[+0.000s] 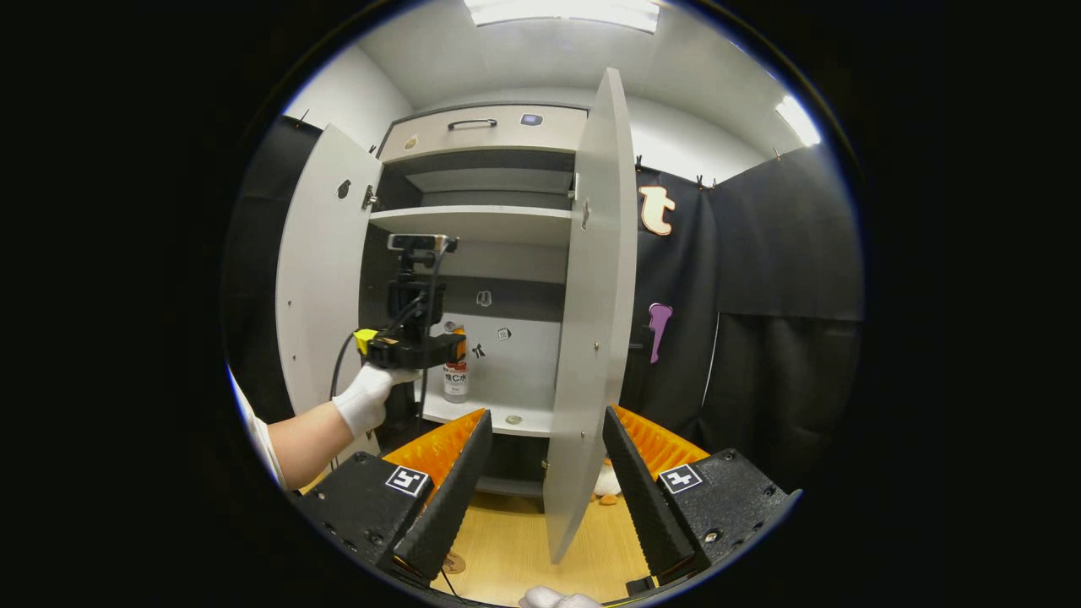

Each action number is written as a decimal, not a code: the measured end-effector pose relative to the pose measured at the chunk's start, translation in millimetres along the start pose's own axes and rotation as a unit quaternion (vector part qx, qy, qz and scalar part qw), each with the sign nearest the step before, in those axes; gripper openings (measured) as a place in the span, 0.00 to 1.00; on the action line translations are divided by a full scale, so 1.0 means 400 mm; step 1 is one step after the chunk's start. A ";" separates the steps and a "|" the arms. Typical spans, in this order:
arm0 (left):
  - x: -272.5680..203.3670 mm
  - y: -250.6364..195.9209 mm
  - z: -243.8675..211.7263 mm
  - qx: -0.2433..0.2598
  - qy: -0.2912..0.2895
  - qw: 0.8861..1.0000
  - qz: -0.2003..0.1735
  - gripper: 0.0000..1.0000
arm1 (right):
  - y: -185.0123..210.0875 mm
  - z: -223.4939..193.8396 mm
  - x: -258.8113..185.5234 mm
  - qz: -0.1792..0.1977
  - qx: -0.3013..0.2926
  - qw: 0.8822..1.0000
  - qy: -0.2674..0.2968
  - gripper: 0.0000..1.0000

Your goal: Grasp the bottle in the cabinet with the left hand and place it on the coaster, then close the right door with the right hand and the left door with the left hand.

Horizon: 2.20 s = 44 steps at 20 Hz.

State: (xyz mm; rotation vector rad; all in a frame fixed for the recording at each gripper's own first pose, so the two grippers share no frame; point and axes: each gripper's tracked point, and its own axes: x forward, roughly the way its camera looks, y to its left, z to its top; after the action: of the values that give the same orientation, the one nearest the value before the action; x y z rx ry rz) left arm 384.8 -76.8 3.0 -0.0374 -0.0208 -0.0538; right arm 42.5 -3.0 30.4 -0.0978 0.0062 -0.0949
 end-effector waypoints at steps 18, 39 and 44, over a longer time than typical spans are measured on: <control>0.171 -0.005 -0.099 0.000 0.023 0.999 0.022 0.77 | 0.010 -0.015 0.017 0.025 -0.011 0.999 0.017 0.82; -0.467 0.027 -0.001 -0.009 0.000 1.000 -0.008 0.76 | -0.033 -0.069 -0.054 0.043 0.023 0.999 0.015 0.82; -0.591 0.029 -0.074 0.004 -0.014 1.000 0.011 0.80 | -0.056 -0.121 -0.071 0.035 0.025 0.998 0.034 0.82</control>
State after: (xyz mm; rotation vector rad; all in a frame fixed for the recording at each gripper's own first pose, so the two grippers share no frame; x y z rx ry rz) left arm 149.8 -53.9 -32.0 -0.0302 -0.0491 -0.0316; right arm 11.6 -27.2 -15.5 -0.0451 0.0754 -0.0274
